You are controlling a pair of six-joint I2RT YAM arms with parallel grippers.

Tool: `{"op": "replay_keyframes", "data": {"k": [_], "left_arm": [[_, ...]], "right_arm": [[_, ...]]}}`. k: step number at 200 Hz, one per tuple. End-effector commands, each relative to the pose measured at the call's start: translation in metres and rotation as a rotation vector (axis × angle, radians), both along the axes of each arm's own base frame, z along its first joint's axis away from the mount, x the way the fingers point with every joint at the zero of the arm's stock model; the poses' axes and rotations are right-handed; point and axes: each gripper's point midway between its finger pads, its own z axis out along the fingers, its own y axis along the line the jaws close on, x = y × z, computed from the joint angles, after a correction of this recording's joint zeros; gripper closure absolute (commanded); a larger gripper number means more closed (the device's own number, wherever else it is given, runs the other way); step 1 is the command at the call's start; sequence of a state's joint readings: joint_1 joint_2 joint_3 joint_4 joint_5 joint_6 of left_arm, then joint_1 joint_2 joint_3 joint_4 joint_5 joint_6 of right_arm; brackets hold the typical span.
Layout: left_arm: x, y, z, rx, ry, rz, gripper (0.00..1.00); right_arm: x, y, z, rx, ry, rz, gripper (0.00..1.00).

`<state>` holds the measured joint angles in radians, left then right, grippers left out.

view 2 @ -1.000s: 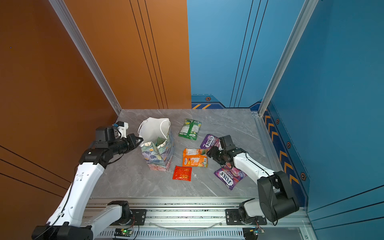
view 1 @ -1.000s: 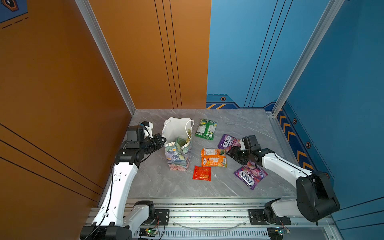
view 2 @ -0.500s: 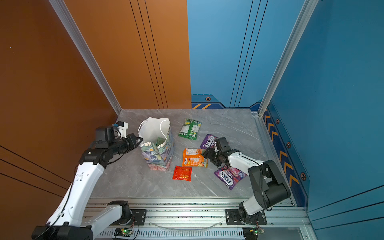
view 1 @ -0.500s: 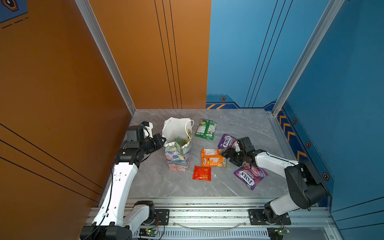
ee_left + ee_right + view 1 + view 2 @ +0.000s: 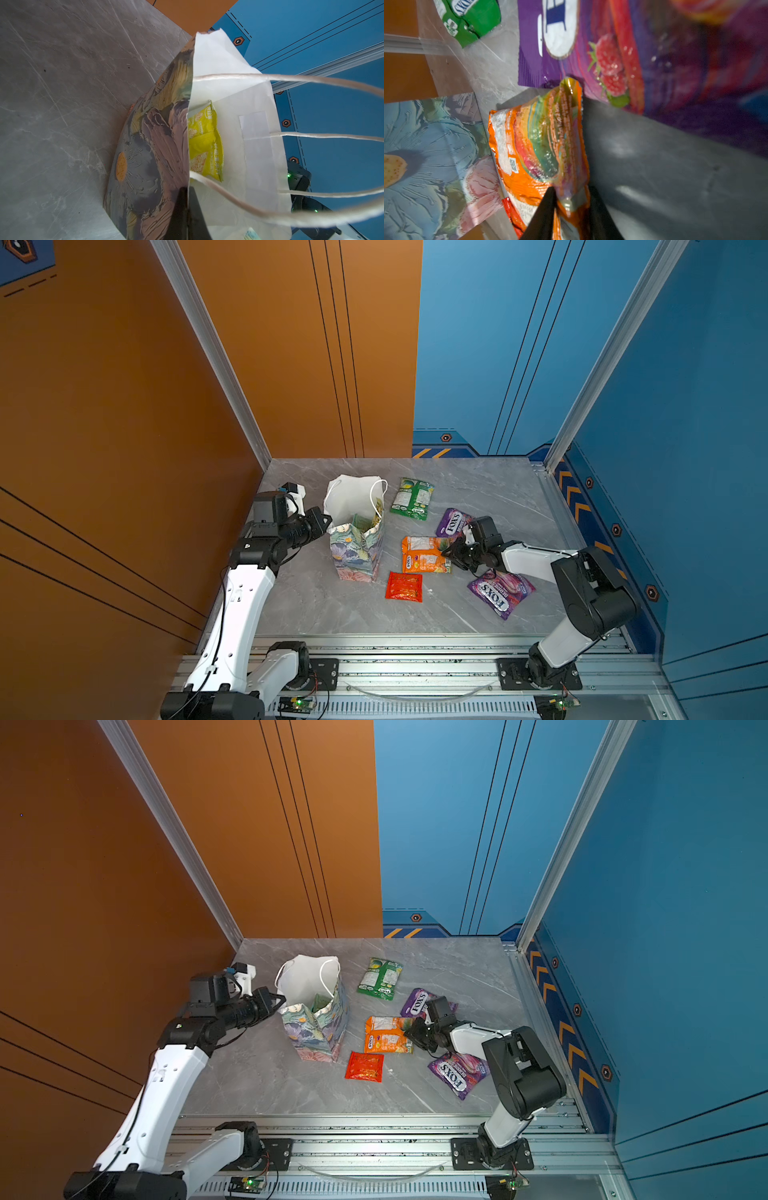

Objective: Place the snacks into the paper bag
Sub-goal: 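Lower the right gripper and grasp the orange Fox's packet, lifting it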

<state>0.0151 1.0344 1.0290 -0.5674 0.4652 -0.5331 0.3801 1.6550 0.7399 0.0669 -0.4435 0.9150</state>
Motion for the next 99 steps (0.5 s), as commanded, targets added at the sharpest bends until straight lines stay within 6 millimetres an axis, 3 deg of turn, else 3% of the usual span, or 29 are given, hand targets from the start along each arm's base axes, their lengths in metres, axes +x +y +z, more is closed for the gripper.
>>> {"op": "replay_keyframes", "data": {"k": [1, 10, 41, 99], "left_arm": [[0.001, 0.0, 0.008, -0.017, -0.022, -0.006, 1.0], [0.0, 0.0, 0.008, -0.017, -0.023, -0.005, 1.0], [0.0, 0.001, 0.009, -0.019, -0.023, -0.002, 1.0], [0.0, 0.001, 0.009, -0.02, -0.025, -0.001, 1.0]], "right_arm": [[-0.004, 0.003, -0.008, 0.013, 0.025, -0.003, 0.94], [-0.003, 0.004, -0.004, 0.02, 0.016, -0.006, 1.0], [0.001, 0.004, 0.024, 0.006, -0.03, 0.002, 1.0], [0.0, 0.013, 0.117, -0.136, -0.226, 0.073, 1.0]]}}
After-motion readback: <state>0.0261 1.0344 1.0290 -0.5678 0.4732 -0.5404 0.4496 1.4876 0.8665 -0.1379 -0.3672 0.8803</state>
